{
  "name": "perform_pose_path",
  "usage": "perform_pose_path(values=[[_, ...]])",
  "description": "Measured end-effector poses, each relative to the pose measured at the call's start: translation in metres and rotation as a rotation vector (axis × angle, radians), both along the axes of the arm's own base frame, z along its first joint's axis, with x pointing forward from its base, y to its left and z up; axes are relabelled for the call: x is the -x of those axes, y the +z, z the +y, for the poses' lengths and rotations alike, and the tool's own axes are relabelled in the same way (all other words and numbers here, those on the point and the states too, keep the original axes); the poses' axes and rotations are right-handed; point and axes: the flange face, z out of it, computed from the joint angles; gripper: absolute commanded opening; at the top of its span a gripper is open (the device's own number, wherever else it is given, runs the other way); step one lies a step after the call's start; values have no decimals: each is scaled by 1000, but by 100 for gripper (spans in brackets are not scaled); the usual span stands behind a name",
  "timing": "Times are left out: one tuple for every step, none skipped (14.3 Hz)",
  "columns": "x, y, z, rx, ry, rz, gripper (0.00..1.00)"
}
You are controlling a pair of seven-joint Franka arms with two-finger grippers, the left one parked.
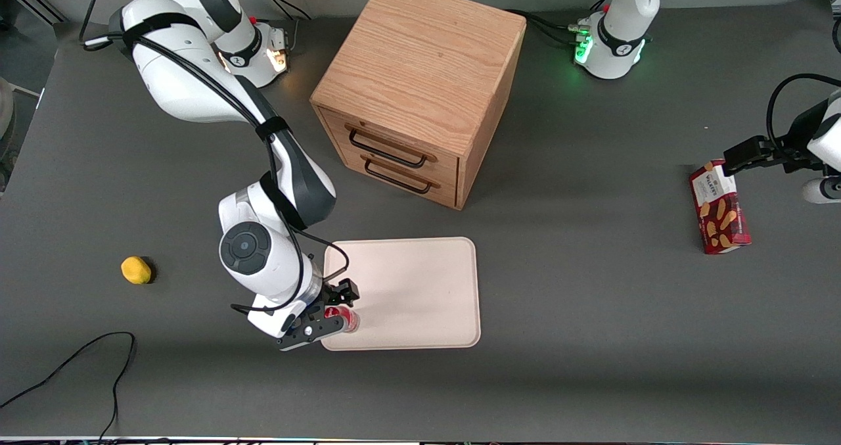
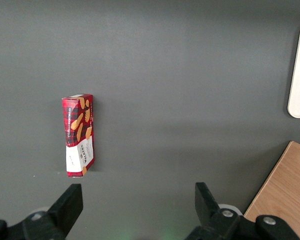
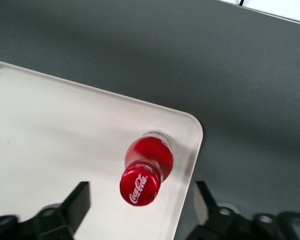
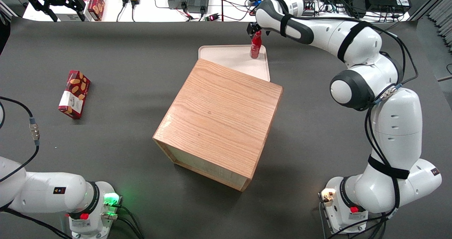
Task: Place coke bottle on tray
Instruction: 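Lower the bottle upright onto the tray and open the right gripper, then raise and withdraw the right gripper from the bottle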
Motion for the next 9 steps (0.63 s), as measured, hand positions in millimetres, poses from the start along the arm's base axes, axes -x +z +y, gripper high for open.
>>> perform_pose_path(values=[[-1,1,-1,-3,-7,-4,100],[-1,4,-2,-5,-12,-9,100],[-2,11,-3,-8,-18,-18,100],[-3,23,-8,-10,-25,-31,100],[-3,38,-15,-10,-34,-40,100],[1,54,-26,-9,-49,-46,100],[6,69,-39,-9,-70,-43,100],[13,84,-56,-13,-100,-32,100],[24,100,-76,-17,-134,-18,100]])
